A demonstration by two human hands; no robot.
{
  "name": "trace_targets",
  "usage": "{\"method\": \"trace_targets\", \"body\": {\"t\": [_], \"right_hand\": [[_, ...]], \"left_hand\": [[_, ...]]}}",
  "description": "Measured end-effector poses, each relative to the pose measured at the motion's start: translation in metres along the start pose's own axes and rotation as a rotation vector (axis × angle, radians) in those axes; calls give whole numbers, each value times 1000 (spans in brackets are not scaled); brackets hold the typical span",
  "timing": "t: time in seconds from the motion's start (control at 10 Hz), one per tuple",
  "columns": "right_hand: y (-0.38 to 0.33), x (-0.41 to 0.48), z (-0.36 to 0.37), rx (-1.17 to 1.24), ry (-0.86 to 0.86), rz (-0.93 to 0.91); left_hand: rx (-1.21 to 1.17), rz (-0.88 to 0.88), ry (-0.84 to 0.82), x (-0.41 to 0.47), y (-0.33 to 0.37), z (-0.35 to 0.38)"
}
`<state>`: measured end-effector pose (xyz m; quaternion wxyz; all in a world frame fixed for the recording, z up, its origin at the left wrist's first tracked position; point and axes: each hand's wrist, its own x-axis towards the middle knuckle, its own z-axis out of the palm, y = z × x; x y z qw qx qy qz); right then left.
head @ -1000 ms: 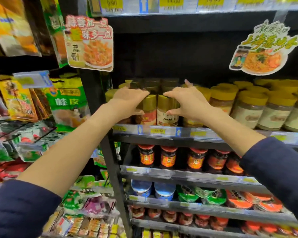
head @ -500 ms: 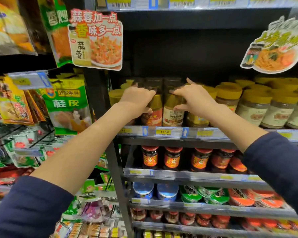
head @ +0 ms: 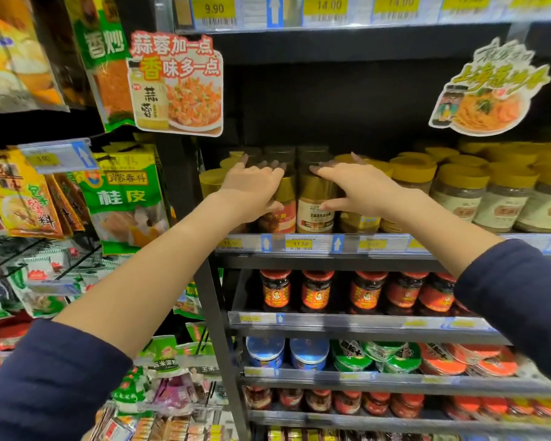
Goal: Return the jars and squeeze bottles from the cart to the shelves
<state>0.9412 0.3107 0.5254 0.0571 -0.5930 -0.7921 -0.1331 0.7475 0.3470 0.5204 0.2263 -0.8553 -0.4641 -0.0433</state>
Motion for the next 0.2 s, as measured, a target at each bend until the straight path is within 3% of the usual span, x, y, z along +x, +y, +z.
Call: {"method": "trace_targets", "body": {"t": [0.2], "right_hand": [[5,-26,-1,42,13,-7]], "left_hand": [[-146,157,29,-12,6,-5]]}}
